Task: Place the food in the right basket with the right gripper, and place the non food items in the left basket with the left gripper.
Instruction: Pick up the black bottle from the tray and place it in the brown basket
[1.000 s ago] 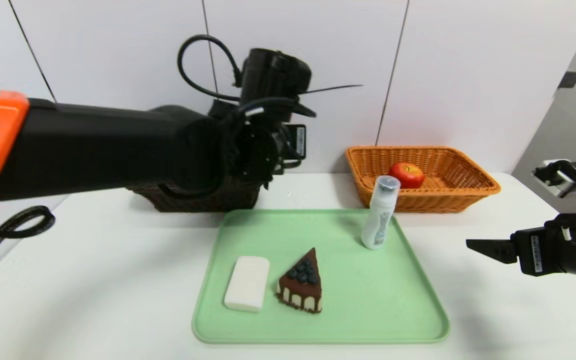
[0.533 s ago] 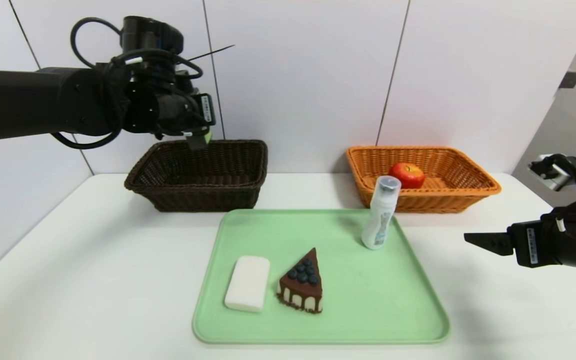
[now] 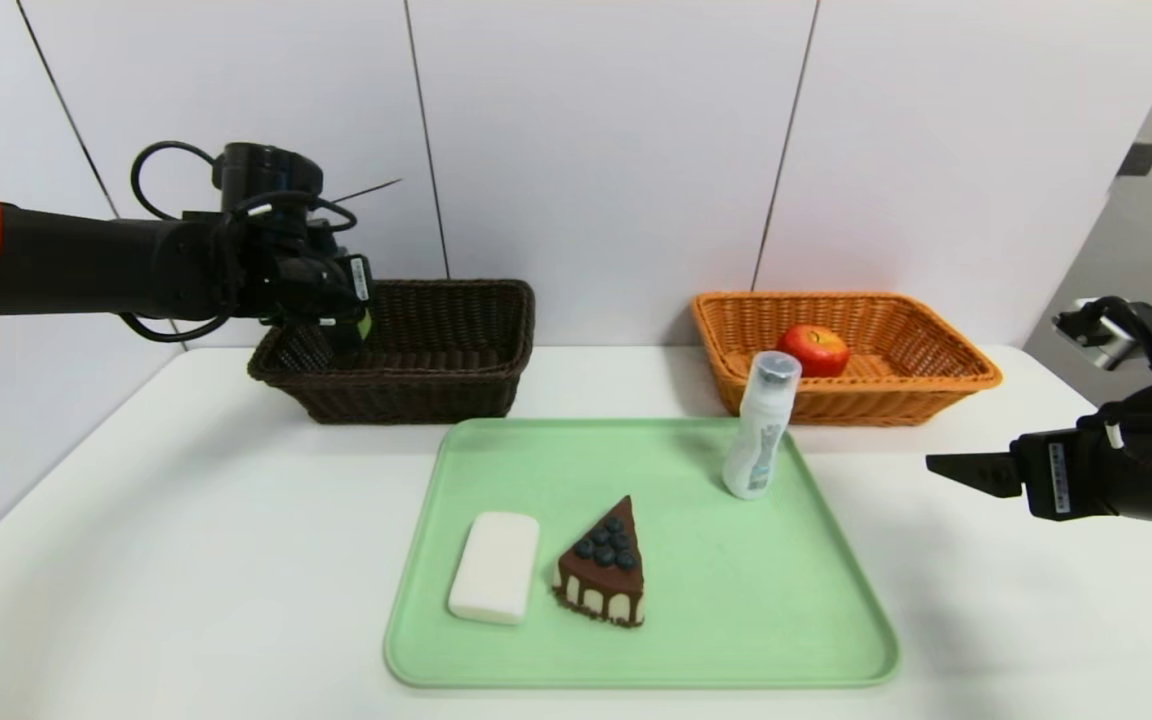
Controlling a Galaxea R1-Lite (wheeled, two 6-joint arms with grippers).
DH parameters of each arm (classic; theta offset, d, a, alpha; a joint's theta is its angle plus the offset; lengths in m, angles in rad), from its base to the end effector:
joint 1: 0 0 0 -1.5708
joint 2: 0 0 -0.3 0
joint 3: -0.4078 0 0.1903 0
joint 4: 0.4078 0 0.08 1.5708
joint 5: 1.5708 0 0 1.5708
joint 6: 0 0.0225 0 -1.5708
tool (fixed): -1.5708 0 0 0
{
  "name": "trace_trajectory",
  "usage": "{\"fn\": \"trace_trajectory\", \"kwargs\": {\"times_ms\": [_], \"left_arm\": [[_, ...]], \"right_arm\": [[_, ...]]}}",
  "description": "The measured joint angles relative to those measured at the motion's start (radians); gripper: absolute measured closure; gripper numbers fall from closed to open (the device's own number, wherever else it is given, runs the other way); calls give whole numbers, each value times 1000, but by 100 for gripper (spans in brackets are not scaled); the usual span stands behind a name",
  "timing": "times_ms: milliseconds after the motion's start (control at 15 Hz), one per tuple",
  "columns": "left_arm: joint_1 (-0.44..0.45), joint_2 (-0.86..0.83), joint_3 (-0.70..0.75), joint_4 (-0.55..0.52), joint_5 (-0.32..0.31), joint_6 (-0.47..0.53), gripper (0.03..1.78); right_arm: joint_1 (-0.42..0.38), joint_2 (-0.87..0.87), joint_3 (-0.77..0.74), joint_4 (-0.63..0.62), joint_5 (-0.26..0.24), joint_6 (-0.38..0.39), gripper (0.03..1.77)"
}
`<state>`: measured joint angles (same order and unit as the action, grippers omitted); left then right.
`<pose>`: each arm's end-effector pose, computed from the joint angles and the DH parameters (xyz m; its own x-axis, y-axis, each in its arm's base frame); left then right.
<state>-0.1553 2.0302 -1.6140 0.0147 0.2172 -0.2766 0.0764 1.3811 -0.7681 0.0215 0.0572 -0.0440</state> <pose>0.4117 -0.0595 0.2247 0.9099 0.0757 -0.4079 -0.1535 0.9749 -0.1615 0.2115 0.0175 0.1951 0.7973 0.1184 -0.5918 -0.1480 0.9890 -0.0016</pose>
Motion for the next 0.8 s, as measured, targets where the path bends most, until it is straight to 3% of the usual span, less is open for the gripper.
{"fn": "trace_trajectory", "kwargs": {"times_ms": [800], "left_arm": [[13,118,4,-42,3,18,119]], "right_arm": [[-6,1,-1,0,-3,0,9]]}}
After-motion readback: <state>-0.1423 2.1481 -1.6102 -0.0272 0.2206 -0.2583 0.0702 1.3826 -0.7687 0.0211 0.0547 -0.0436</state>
